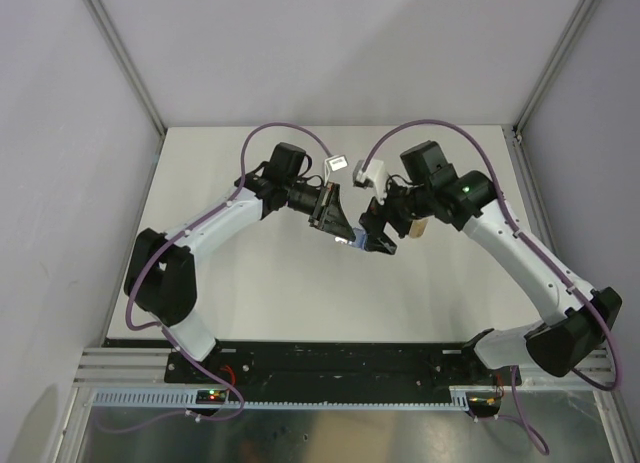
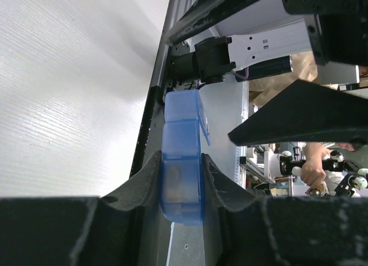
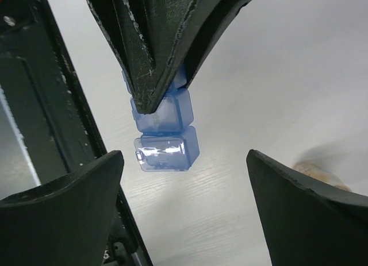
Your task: Sort the pills into containers
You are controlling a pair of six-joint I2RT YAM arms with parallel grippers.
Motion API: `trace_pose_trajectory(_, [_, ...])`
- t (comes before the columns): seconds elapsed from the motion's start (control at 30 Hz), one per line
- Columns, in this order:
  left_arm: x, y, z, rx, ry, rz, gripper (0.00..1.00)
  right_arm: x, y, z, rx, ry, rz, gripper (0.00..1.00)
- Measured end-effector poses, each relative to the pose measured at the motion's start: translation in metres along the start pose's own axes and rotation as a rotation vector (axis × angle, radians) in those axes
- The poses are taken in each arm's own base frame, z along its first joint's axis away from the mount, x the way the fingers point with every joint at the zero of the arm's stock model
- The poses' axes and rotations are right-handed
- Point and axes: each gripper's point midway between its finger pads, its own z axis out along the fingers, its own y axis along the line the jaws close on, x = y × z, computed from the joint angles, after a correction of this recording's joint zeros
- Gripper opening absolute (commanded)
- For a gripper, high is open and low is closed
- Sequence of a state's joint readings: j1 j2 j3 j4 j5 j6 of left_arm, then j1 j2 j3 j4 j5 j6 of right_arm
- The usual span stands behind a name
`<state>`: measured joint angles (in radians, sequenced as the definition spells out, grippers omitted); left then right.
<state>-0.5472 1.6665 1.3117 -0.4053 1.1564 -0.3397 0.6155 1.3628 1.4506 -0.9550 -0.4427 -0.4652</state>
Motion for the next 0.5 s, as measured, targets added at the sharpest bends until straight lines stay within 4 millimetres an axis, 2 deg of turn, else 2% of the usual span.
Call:
trace_pose_trajectory(0.27, [0.001,-0.004,-0.001,0.021,0.007,0.001,0.00,-0.007,-0.003,-0.015,-0.106,-0.094,0.095,0.89])
trace_pose_trajectory(0.5, [0.002,-0.010,-0.002,0.039,0.009,0.010,0.00,-0.005,0.006,-0.005,-0.223,-0.108,0.144,0.87])
